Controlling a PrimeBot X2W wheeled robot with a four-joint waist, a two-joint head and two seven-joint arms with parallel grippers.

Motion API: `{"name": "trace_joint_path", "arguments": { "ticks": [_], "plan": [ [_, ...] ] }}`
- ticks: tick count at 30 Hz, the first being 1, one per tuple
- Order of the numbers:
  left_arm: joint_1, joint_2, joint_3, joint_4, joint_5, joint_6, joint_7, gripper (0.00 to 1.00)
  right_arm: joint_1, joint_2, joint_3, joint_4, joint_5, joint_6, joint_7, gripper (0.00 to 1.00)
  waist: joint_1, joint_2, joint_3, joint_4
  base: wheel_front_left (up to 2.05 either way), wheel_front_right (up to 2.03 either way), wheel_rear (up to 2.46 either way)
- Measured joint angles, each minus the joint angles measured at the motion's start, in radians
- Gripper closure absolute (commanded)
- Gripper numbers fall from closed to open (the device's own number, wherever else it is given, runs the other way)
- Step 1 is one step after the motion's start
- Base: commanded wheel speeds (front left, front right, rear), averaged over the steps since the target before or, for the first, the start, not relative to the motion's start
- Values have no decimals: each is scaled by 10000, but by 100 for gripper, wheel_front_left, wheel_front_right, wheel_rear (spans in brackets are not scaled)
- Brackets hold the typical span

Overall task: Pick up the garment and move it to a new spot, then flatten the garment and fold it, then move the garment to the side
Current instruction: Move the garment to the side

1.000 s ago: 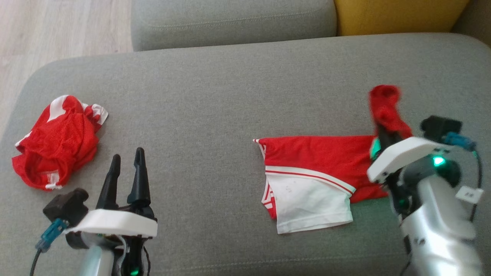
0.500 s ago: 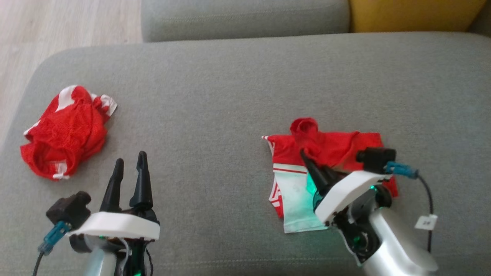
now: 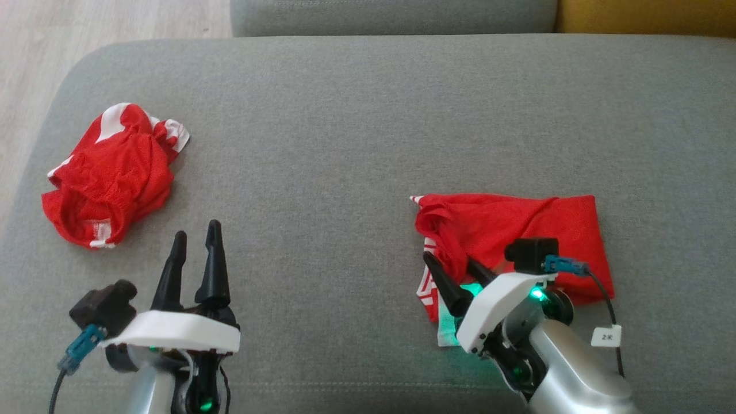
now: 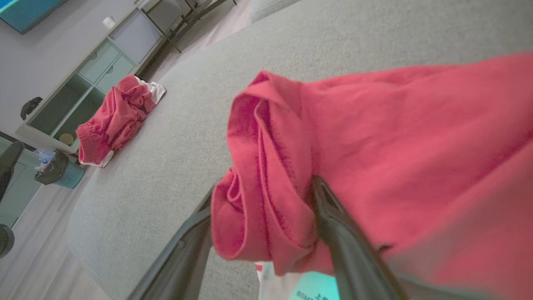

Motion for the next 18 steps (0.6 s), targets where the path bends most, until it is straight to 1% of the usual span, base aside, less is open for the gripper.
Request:
{"name": "trace_joint_path", "arguments": {
  "ticks": [4, 7, 9, 12, 15, 18],
  "plan": [
    [5, 0, 59, 54, -6, 2, 0, 0, -142, 4, -94, -115, 13, 0, -86, 0, 0, 0, -97, -147, 0, 0, 0],
    [6, 0, 96, 59, -69, 4, 0, 0, -331, 4, -577, -360, -115, 0, -73, 0, 0, 0, -200, -318, 0, 0, 0],
    [6, 0, 104, 58, -69, 4, 0, 0, -450, 4, -1081, -537, -550, 0, 33, 0, 0, 0, -268, -448, 0, 0, 0],
    [9, 0, 119, 46, -69, 4, 0, 0, -481, 2, -2090, -913, -1496, 0, 267, 0, 0, 0, -373, -663, 0, 0, 0],
    [11, 0, 132, 23, -69, 6, 0, 0, -454, -19, -3126, -1515, -2234, 0, 518, 0, 0, 0, -450, -877, 0, 0, 0],
    [10, -2, 127, -40, -69, 6, 0, 0, -324, -320, -3726, -2232, -3242, 0, 556, 0, 0, 0, -482, -1033, 0, 0, 0]
  ]
}}
